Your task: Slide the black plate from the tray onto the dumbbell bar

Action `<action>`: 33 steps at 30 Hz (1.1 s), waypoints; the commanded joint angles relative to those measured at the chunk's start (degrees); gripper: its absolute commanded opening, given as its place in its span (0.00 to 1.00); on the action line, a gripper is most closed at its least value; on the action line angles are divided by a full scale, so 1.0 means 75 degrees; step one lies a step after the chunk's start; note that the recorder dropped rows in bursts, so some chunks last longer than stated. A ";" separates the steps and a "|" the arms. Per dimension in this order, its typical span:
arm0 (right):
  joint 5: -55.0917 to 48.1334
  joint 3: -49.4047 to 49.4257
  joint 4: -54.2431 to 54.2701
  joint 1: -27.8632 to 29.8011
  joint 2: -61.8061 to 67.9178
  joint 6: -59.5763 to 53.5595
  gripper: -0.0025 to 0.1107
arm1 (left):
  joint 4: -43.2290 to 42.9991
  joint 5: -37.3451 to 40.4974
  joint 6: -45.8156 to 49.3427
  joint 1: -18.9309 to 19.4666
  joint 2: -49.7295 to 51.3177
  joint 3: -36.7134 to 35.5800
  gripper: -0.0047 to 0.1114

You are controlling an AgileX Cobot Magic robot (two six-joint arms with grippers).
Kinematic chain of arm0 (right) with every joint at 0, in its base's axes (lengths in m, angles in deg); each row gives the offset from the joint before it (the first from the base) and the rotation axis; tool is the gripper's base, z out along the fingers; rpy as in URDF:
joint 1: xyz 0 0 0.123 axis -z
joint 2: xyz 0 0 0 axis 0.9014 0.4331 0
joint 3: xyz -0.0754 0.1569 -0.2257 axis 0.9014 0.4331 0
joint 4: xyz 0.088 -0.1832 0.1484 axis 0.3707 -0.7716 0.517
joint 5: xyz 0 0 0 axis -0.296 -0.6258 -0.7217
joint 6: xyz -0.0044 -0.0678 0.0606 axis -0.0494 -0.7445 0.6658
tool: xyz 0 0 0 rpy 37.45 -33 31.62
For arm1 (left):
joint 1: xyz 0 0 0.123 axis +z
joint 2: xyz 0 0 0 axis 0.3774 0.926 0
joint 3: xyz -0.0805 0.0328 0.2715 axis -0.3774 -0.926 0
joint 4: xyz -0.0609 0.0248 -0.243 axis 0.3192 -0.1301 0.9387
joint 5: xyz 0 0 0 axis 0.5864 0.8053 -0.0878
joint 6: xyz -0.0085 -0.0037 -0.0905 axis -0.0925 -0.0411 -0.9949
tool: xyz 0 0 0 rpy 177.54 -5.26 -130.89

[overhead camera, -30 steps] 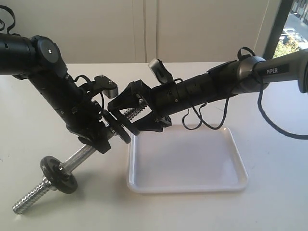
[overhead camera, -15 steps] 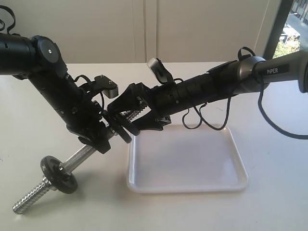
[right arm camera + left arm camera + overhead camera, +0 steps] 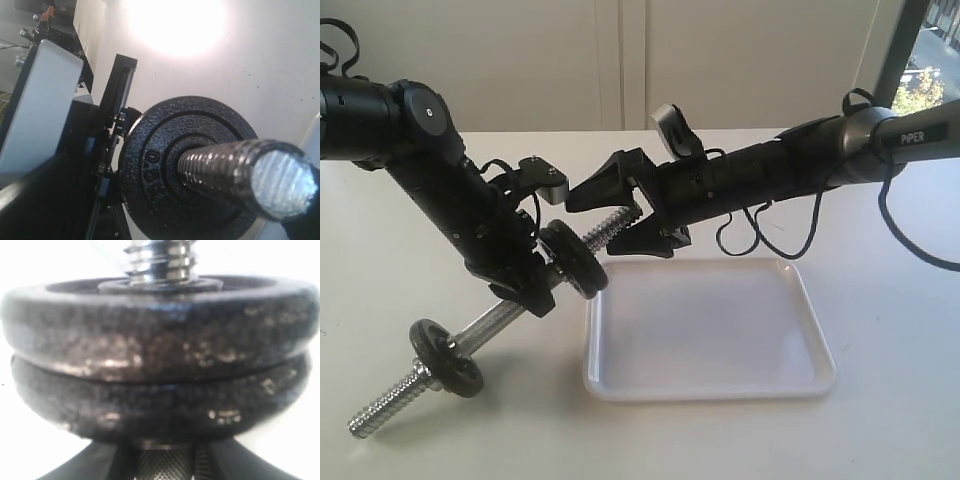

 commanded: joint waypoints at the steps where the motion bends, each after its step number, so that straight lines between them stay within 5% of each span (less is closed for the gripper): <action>1: -0.0469 -0.0068 0.0325 0.0020 -0.0159 -0.0006 0.85 | 0.0620 0.0110 -0.0020 -0.0017 -0.0331 0.0127 0.04; 19: -0.0469 -0.0068 -0.0650 0.0857 -0.0159 0.0384 0.84 | -0.1076 -0.0506 -0.1825 0.0029 -0.0331 0.0127 0.04; 33: -0.0469 -0.0068 -0.0784 0.0895 -0.0159 0.0690 0.79 | -0.1096 -0.0686 -0.2057 0.0220 0.0027 0.0127 0.04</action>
